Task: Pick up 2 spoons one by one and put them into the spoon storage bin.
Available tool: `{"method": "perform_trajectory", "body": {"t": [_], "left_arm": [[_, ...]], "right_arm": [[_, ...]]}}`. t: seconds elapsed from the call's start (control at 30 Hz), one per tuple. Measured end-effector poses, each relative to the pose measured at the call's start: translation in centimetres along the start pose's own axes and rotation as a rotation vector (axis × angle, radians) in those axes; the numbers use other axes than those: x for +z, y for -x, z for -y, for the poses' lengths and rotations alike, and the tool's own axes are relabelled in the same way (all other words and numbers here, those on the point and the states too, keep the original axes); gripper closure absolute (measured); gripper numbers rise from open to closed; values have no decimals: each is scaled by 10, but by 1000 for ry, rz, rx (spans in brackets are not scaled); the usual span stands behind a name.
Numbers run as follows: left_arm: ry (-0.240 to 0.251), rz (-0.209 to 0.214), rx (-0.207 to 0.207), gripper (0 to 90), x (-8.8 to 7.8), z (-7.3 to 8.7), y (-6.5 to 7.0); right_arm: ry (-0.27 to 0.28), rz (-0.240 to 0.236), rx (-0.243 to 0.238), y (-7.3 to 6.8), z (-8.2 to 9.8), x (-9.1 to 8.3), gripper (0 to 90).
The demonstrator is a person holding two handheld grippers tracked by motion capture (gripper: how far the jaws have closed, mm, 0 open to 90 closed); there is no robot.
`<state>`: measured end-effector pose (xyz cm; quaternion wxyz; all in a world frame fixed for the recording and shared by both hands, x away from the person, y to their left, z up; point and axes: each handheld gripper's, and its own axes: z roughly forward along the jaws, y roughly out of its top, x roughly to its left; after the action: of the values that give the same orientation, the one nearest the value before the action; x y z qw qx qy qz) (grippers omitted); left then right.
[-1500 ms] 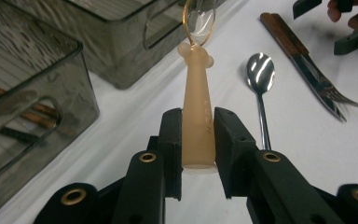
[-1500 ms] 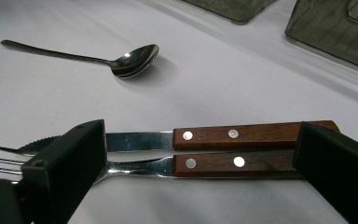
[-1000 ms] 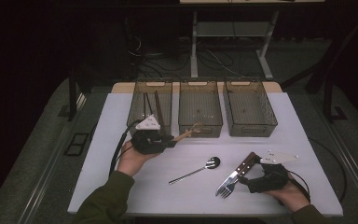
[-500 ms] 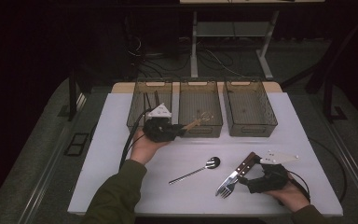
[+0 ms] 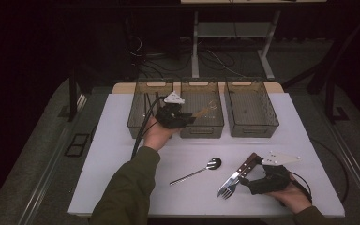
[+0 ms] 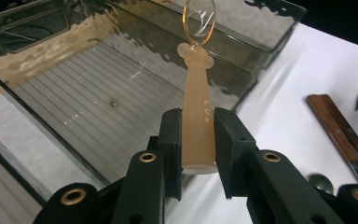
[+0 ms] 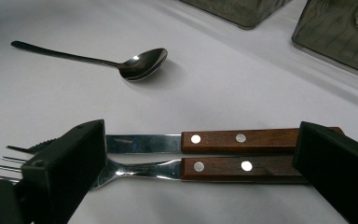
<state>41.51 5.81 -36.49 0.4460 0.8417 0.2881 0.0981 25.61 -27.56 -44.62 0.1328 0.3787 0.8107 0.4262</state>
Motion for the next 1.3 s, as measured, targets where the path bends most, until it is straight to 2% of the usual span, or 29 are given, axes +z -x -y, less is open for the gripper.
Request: {"method": "perform_trajectory", "body": {"t": [0.17,0.33,0.4,0.53,0.57,0.7,0.93,1.0,1.1,1.3], "left_arm": [[-24,-22,4,729,12,-9,-3],[-41,-54,-12,729,22,-16,-6],[-45,-60,-30,729,26,-16,-7],[-84,-79,-35,729,34,-16,-13],[-80,-80,-55,729,37,-16,-13],[-95,-88,-71,729,44,-15,-12],[-148,-106,-71,726,51,-13,-12],[-160,-109,-58,724,52,-12,-12],[-159,-116,-56,708,54,-10,-11],[-111,-112,-69,559,48,-13,-9]], "right_arm": [[2,0,0,0,0,-1,25],[5,-1,-2,-1,0,-1,26],[5,-1,-1,-1,0,-1,26],[5,-1,-1,0,-1,-1,26],[5,-1,-2,0,-1,-1,26],[6,-2,-3,0,-1,-1,26],[6,-3,-7,0,-1,-2,26],[8,-1,-7,0,-1,-2,26],[8,-2,-7,0,-1,-2,26],[6,-3,-7,0,-1,-2,26]]}}
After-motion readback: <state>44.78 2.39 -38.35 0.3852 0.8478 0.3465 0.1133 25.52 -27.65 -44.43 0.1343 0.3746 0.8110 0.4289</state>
